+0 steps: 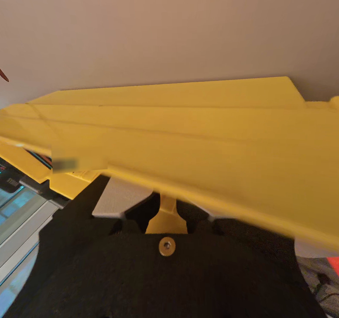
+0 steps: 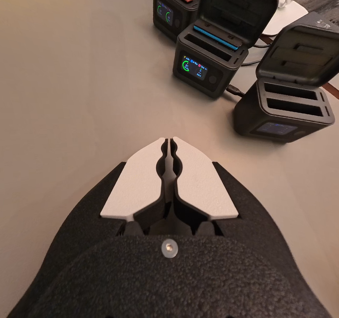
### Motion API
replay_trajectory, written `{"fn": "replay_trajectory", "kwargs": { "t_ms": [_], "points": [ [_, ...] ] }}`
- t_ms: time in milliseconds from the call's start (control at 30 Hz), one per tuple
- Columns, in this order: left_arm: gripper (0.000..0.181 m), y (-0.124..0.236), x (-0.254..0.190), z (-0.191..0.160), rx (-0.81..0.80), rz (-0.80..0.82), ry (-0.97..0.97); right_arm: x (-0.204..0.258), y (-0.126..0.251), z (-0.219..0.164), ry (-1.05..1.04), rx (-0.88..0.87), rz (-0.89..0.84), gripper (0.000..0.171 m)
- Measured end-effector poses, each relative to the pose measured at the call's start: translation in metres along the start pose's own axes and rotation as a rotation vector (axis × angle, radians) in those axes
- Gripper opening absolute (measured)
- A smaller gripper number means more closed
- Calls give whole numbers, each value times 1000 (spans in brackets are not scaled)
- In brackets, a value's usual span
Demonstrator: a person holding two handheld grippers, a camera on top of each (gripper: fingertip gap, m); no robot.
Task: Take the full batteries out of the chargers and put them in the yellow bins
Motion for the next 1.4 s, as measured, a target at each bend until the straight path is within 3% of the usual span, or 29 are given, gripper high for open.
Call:
{"fn": "replay_trajectory", "kwargs": {
  "t_ms": [33, 233, 367, 567, 767, 933, 1000, 1167, 1400],
  "points": [
    [15, 5, 1, -1, -30, -24, 23, 0, 0, 0, 0, 0, 0, 2],
    [15, 62, 27, -23, -296, -129, 244, 1, 0, 0, 6, -2, 3, 2],
    [15, 120, 41, -11, -631, -207, 382, 7, 3, 7, 13, -40, 24, 4],
    [15, 168, 12, 84, -941, -376, 225, 30, 24, 46, 8, -212, 125, 10],
    [15, 179, -20, 211, -1110, -614, 71, 77, 53, 94, 53, -344, 309, 21],
    [15, 183, -36, 294, -1151, -736, -89, 97, 54, 100, -4, -346, 437, 34],
    [15, 187, -39, 313, -1167, -773, -124, 94, 54, 96, -36, -344, 456, 33],
    [16, 189, -42, 335, -1198, -796, -183, 88, 58, 88, -74, -343, 548, 12],
    [17, 197, -37, 343, -1296, -709, -164, 65, 72, 90, -210, -424, 661, 10]
  ]
}}
Point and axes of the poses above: each gripper's, where its closed fingertips meet, y back along the fingers, z out of its top, x = y × z across the jaws, the point moved 5 cm from there along y, back along the fingers, and after that the axes turned 9 degrees about -z, right-handed, at the moved point
